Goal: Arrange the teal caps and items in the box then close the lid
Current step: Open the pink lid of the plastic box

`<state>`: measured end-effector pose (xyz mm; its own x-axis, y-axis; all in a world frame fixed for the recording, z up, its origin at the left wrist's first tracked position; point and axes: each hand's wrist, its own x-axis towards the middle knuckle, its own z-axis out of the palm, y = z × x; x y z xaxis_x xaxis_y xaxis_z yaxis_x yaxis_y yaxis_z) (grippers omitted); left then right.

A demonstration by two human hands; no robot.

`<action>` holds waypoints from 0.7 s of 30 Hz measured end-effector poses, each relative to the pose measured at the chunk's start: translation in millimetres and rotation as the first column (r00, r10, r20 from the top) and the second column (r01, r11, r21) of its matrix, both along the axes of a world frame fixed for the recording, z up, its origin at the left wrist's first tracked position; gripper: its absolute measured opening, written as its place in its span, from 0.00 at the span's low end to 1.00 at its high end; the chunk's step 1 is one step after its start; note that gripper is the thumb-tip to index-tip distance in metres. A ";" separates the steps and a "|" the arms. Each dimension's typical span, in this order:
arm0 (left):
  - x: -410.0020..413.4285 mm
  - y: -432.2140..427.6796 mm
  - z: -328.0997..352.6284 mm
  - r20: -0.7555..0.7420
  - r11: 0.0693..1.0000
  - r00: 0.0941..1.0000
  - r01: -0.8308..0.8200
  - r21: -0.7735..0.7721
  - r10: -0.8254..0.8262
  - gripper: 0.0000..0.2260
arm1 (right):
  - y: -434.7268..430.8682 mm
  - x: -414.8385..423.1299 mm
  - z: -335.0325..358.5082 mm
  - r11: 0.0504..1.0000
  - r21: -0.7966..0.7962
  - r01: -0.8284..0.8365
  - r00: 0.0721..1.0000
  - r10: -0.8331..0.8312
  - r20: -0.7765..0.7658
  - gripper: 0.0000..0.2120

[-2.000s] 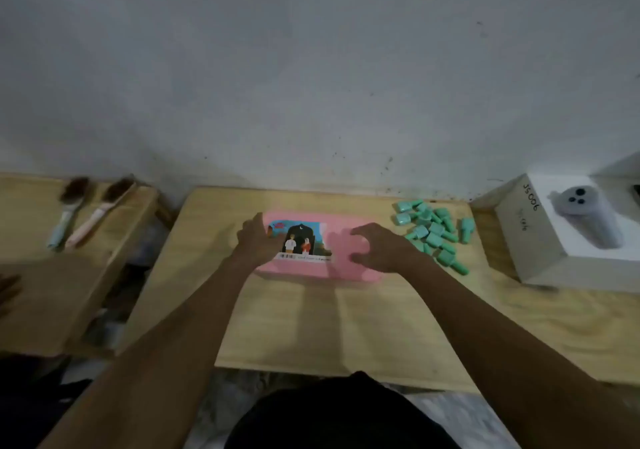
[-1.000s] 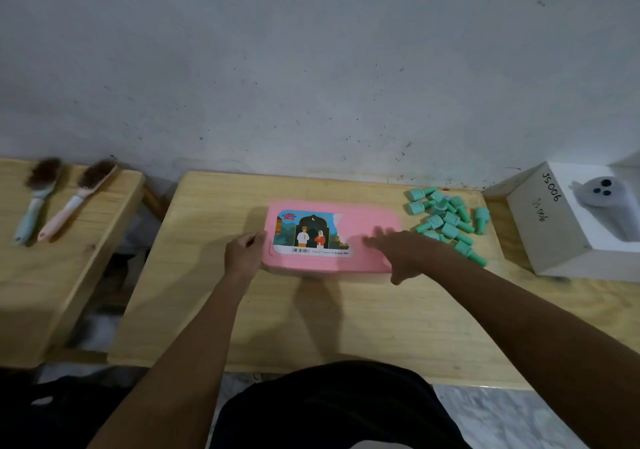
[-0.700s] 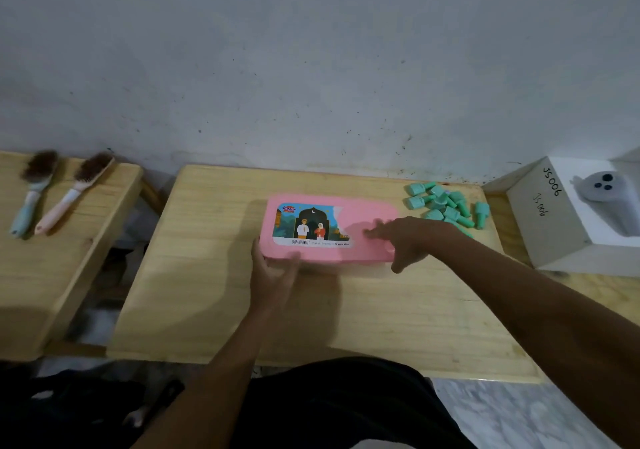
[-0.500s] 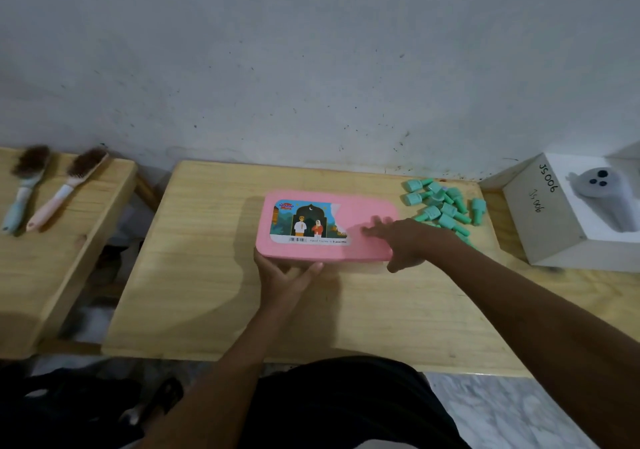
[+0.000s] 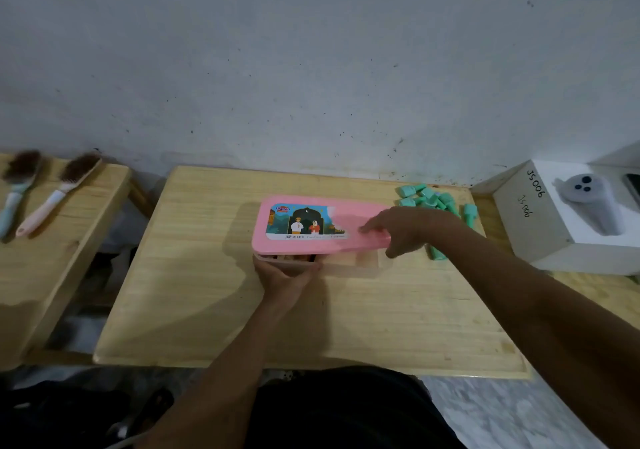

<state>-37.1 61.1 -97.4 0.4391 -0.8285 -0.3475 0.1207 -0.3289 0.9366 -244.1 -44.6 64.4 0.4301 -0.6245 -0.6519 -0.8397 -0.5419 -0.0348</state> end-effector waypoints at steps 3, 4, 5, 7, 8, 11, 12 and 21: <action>-0.6 1.9 6.6 0.036 0.999 0.999 0.012 0.052 -0.014 0.55 | -11.8 -5.7 18.7 0.995 -0.055 0.082 0.985 -0.073 0.159 0.28; 0.1 2.5 7.7 0.035 0.997 0.999 0.028 0.075 -0.031 0.56 | -15.1 -9.3 21.1 0.988 -0.086 0.131 0.966 -0.108 0.236 0.25; 1.1 4.1 9.9 0.028 0.994 0.998 0.053 0.092 -0.056 0.58 | -17.3 -12.6 21.8 0.975 -0.115 0.192 0.934 -0.146 0.326 0.22; 4.9 8.3 11.9 0.015 0.986 0.994 0.110 0.129 -0.113 0.59 | -19.7 -16.7 19.5 0.933 -0.180 0.313 0.845 -0.187 0.501 0.16; 7.6 10.4 13.3 0.020 0.983 0.991 0.126 0.136 -0.130 0.58 | -19.1 -16.8 18.5 0.905 -0.209 0.372 0.790 -0.190 0.583 0.14; 17.7 15.6 21.1 0.153 0.984 0.979 0.113 0.135 -0.134 0.49 | -12.3 -7.2 16.1 0.796 -0.314 0.518 0.625 -0.102 0.774 0.10; 21.7 15.5 26.2 0.236 0.992 0.968 0.055 0.110 -0.080 0.43 | -9.0 -0.8 15.1 0.760 -0.370 0.534 0.590 -0.021 0.807 0.10; 55.3 -51.9 120.4 -0.277 0.990 0.961 0.034 0.134 0.005 0.18 | 48.5 104.9 -28.3 0.601 -0.723 0.340 0.530 0.513 0.675 0.12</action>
<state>18.2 9.2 22.9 0.2986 -0.7703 -0.5635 0.3621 -0.4549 0.8136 -139.2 3.9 36.1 0.5224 -0.5543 0.6480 -0.6019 -0.7780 -0.1801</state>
